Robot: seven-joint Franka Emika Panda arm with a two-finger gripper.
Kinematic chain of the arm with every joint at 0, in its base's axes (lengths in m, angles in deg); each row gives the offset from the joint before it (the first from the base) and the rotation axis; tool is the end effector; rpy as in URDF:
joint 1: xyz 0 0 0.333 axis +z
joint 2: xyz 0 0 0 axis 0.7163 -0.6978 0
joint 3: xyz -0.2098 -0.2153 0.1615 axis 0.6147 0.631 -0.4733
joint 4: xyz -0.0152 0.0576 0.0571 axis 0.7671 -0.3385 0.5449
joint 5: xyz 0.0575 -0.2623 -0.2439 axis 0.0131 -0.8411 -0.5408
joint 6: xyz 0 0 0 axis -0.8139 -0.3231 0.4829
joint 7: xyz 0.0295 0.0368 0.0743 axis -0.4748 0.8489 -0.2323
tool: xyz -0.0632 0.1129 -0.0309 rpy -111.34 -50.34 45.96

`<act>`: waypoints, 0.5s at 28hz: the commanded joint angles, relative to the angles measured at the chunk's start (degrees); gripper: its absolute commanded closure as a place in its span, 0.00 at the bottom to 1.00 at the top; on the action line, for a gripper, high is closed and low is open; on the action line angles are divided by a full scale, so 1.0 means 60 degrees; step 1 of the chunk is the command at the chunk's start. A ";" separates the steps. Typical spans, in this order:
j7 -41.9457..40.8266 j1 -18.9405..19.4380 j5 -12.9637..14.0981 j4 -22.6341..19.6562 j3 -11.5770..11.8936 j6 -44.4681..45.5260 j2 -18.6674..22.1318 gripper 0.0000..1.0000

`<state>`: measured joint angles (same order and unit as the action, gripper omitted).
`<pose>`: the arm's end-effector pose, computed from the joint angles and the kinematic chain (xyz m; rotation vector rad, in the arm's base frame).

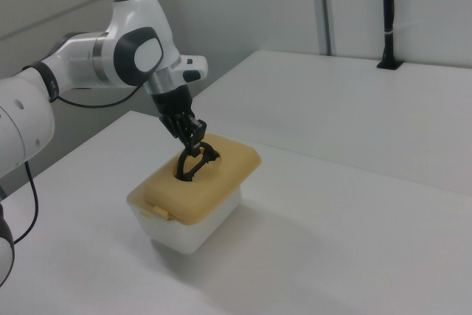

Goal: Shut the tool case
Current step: 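Lower the lid onto the white box rim and press it down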

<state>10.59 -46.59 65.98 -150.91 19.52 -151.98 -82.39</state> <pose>0.6312 0.1448 0.5407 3.1058 -0.0196 0.0883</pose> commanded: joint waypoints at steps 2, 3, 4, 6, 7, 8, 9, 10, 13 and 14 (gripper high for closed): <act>0.0242 0.0124 -0.0302 0.0234 -0.0253 0.0136 -0.0135 1.00; 0.0242 0.0124 -0.0302 0.0234 -0.0253 0.0121 -0.0135 1.00; 0.0242 0.0139 -0.0302 0.0234 -0.0253 0.0121 -0.0149 1.00; 0.0228 0.0212 -0.0331 0.0234 -0.0268 0.0092 -0.0237 1.00; 0.0242 0.0328 -0.0404 0.0249 -0.0268 -0.0010 -0.0295 1.00; 0.0242 0.0388 -0.0463 0.0249 -0.0268 -0.0025 -0.0310 1.00; 0.0257 0.0417 -0.0521 0.0249 -0.0268 -0.0054 -0.0325 1.00; 0.0257 0.0461 -0.0551 0.0249 -0.0268 -0.0055 -0.0340 1.00; 0.0257 0.0622 -0.0581 0.0249 -0.0268 -0.0084 -0.0486 1.00; 0.0271 0.0652 -0.0595 0.0249 -0.0254 -0.0099 -0.0515 1.00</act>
<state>10.75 -44.28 64.12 -150.90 18.08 -152.08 -83.78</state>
